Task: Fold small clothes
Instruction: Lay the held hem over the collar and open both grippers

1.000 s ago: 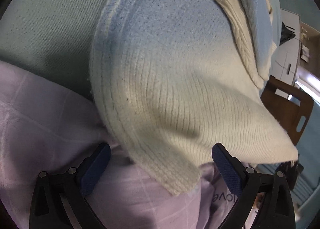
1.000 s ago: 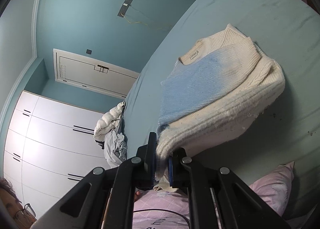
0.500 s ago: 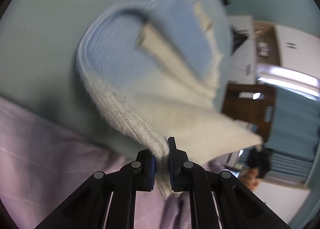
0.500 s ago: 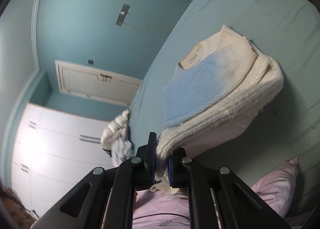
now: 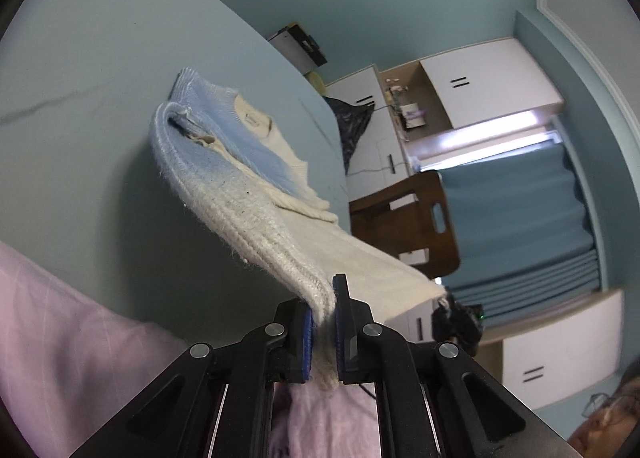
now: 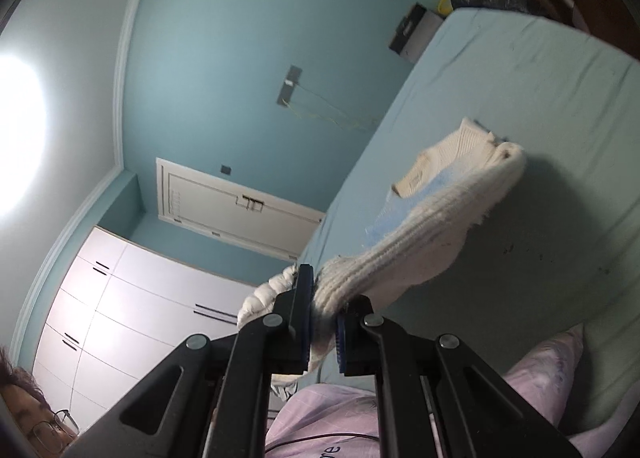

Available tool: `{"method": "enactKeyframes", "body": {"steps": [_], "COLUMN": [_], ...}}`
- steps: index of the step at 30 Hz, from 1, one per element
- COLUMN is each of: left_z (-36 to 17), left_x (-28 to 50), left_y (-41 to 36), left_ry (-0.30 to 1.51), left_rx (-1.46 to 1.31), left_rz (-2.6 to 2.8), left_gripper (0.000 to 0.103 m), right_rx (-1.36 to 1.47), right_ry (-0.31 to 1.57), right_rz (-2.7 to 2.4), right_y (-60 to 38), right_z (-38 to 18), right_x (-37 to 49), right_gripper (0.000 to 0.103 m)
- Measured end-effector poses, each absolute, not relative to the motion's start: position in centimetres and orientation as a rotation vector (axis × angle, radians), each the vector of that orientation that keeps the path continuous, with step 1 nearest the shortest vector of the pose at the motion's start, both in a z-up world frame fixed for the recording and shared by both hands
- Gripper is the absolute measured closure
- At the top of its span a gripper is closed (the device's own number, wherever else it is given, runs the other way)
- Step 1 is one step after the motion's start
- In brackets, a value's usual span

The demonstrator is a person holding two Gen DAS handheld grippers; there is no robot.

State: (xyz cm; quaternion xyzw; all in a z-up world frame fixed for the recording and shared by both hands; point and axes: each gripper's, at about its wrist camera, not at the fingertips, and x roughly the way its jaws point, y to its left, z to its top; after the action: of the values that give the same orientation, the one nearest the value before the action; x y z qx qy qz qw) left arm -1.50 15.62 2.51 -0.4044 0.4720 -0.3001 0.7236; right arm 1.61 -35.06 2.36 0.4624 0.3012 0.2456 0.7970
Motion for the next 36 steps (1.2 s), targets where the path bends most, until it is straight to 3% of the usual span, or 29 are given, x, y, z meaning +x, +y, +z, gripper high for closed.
{"method": "enactKeyframes", "body": {"steps": [9, 14, 20, 27, 36], "left_z": [2.5, -1.3, -1.7, -1.5, -14.8], "left_x": [-5.0, -0.7, 7.1, 18.5, 34.3], "left_y": [16.0, 15.9, 13.8, 12.1, 10.6], "left_ry": [1.08, 1.144, 1.165, 1.131, 1.221], "left_rx": [-0.999, -1.035, -1.021, -0.976, -1.011], "left_rz": [-0.655, -0.545, -0.507, -0.4, -0.089], "left_gripper": [0.096, 0.096, 0.096, 0.096, 0.096], "right_rx": [0.952, 0.923, 0.969, 0.911, 0.781], "right_ry": [0.605, 0.667, 0.782, 0.746, 0.917], "right_rz": [0.512, 0.459, 0.401, 0.408, 0.255], "right_y": [-35.3, -34.4, -35.3, -36.0, -33.2], "right_z": [4.4, 4.3, 1.4, 2.4, -5.2], "right_x": [-3.6, -2.5, 4.2, 13.6, 33.7], "right_gripper": [0.098, 0.098, 0.098, 0.098, 0.098]}}
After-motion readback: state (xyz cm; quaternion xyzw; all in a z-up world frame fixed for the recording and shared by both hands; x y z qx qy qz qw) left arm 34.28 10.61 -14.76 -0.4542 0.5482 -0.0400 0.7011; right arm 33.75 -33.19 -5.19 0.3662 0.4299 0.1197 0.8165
